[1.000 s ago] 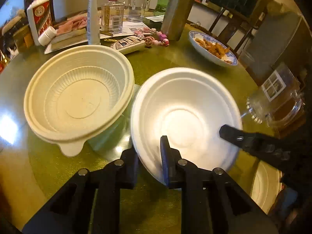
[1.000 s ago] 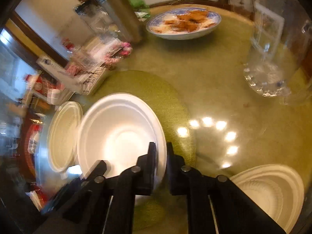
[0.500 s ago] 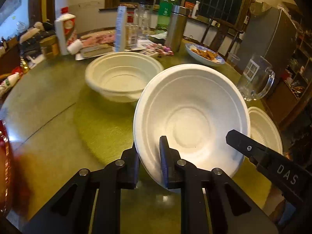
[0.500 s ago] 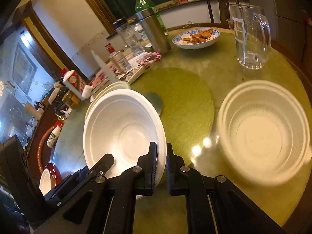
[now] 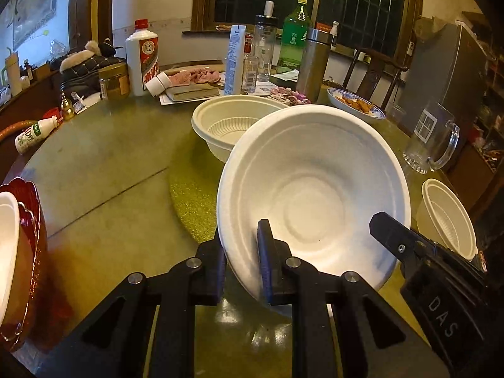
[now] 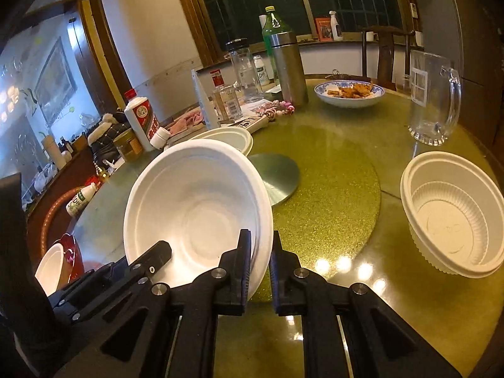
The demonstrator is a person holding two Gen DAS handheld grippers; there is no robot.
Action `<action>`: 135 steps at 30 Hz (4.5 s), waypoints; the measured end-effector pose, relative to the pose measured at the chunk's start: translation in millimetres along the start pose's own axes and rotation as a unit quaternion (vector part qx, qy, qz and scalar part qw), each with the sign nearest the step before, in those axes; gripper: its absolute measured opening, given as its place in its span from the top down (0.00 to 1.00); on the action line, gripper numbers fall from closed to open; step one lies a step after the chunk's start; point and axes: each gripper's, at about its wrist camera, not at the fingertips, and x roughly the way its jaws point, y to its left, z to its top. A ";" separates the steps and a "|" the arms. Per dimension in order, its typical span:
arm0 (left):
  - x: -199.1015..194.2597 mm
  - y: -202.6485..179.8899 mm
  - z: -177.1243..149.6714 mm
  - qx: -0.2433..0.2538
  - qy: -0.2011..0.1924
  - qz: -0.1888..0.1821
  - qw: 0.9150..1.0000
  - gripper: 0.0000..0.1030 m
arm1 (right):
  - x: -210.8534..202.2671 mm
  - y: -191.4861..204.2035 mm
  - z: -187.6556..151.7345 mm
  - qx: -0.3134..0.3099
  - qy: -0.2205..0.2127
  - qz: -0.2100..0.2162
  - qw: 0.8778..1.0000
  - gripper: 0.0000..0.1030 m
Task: Organize plates and bowls
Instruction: 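Lift the white bowl tilted up with both grippers and hold it, then carry the white bowl with both grippers and lower it onto the stack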
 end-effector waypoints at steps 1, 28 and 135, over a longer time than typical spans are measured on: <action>0.1 0.8 0.1 0.000 0.000 0.000 1.000 0.84 | 0.1 0.3 0.1 -0.001 -0.002 -0.001 1.000 0.90; -1.2 -0.5 -4.1 0.010 -0.006 0.004 1.000 0.84 | -0.1 0.5 -2.8 -0.011 -0.009 -0.004 1.000 0.90; -129.2 228.4 -42.4 -0.113 -0.033 0.127 0.985 0.85 | -7.7 255.8 -48.3 -0.165 0.108 0.205 0.959 0.87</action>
